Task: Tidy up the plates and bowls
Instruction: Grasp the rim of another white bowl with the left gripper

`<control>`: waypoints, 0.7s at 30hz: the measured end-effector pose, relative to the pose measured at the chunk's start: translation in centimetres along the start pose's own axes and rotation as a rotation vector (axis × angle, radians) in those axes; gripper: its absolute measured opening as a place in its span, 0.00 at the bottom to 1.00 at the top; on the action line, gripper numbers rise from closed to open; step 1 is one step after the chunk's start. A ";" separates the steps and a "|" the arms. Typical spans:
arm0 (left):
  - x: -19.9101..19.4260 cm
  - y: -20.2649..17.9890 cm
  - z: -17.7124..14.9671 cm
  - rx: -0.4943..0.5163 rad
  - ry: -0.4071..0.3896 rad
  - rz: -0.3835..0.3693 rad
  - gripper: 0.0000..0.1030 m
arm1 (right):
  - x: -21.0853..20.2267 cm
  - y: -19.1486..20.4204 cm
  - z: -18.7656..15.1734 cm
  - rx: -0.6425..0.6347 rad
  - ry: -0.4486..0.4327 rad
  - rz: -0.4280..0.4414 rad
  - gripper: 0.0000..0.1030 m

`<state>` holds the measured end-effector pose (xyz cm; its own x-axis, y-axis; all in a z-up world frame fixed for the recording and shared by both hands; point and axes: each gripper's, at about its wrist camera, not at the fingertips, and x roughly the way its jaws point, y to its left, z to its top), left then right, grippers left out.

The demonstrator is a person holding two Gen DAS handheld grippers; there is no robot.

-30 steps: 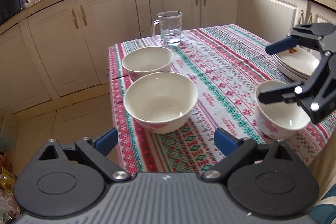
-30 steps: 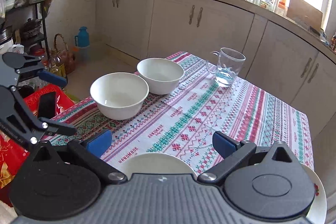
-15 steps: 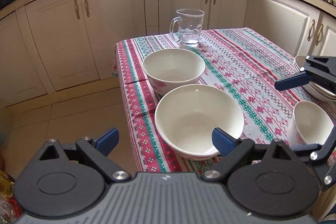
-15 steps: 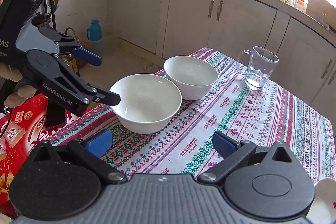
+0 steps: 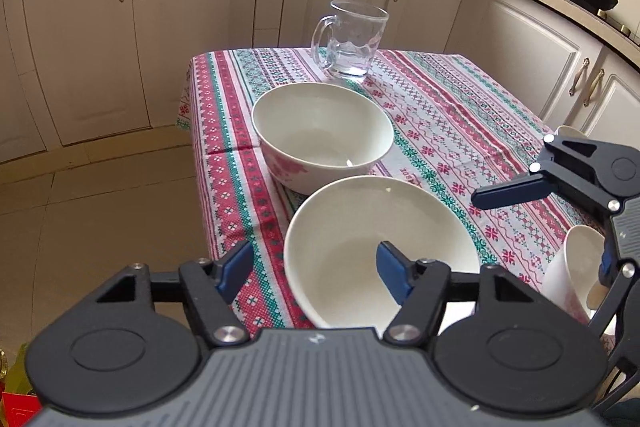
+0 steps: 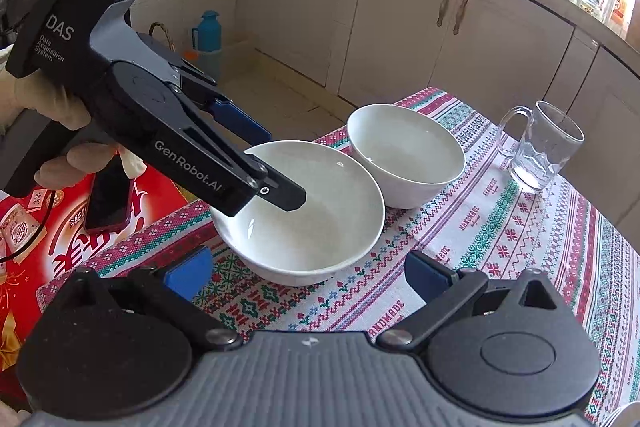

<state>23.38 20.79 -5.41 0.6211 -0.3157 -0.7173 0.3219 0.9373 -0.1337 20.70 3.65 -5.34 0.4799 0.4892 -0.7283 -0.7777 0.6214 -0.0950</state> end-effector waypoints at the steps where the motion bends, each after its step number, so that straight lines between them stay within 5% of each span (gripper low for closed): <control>1: 0.1 0.0 0.1 0.002 0.002 -0.006 0.63 | 0.2 0.0 0.0 0.001 0.003 0.004 1.00; 5: 0.4 0.0 0.3 0.010 0.004 -0.022 0.62 | 1.0 -0.2 0.0 0.006 0.014 0.019 0.99; 8: 0.6 0.1 0.4 0.003 0.013 -0.046 0.49 | 1.3 -0.1 0.0 -0.003 0.018 0.026 0.94; 13: 0.5 -0.1 0.5 0.021 0.012 -0.049 0.49 | 1.6 0.1 0.0 -0.020 0.025 0.031 0.84; 21: 0.7 -0.1 0.7 0.035 0.021 -0.059 0.47 | 1.5 0.2 0.1 -0.033 0.020 0.035 0.84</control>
<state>24.35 20.34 -5.42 0.5855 -0.3670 -0.7229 0.3824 0.9113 -0.1529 21.31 4.56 -6.45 0.4442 0.4980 -0.7448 -0.8069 0.5837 -0.0910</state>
